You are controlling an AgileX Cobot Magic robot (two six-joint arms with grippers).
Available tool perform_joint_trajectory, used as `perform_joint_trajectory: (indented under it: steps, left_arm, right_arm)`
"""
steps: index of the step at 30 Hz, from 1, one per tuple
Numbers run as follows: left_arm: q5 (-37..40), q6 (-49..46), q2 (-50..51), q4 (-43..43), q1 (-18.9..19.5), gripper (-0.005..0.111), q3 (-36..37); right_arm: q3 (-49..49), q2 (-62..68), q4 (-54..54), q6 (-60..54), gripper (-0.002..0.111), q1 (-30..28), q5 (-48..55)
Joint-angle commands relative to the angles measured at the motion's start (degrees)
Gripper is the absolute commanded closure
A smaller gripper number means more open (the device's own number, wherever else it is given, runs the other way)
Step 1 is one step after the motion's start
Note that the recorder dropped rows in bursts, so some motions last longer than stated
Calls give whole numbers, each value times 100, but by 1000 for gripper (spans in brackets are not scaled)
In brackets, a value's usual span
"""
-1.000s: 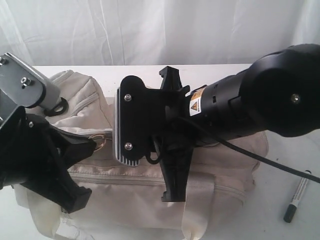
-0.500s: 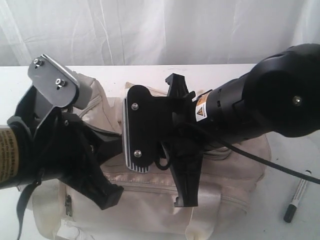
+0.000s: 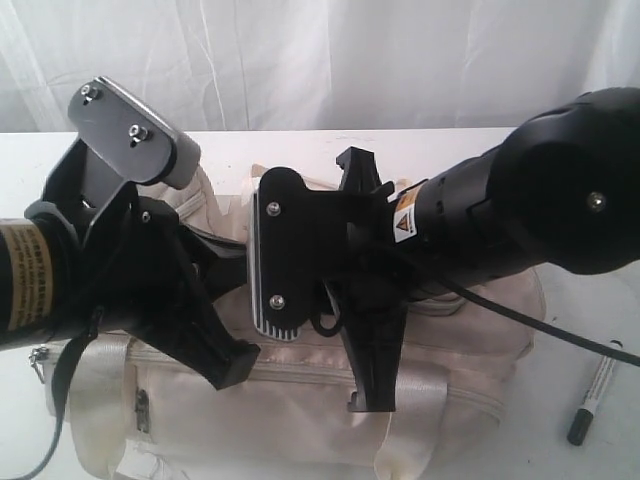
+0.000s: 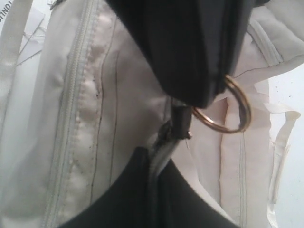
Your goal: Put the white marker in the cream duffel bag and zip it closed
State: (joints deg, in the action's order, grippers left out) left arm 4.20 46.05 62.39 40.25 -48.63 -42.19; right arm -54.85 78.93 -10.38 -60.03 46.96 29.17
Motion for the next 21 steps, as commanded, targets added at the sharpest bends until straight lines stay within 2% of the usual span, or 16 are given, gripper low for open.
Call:
perform_joint_trajectory:
  steps: [1, 10, 21]
  left_arm:
    - [461, 2, -164, 114, -2, 107, -55]
    - [1627, -260, -867, 69, -2, 107, -55]
    - [1649, -348, -930, 69, -2, 107, -55]
  right_arm:
    - [10, -25, -9, 38, 108, -12, 66]
    - [10, -25, 10, 38, 108, -12, 32]
    - [10, -3, 14, 38, 108, -12, 3]
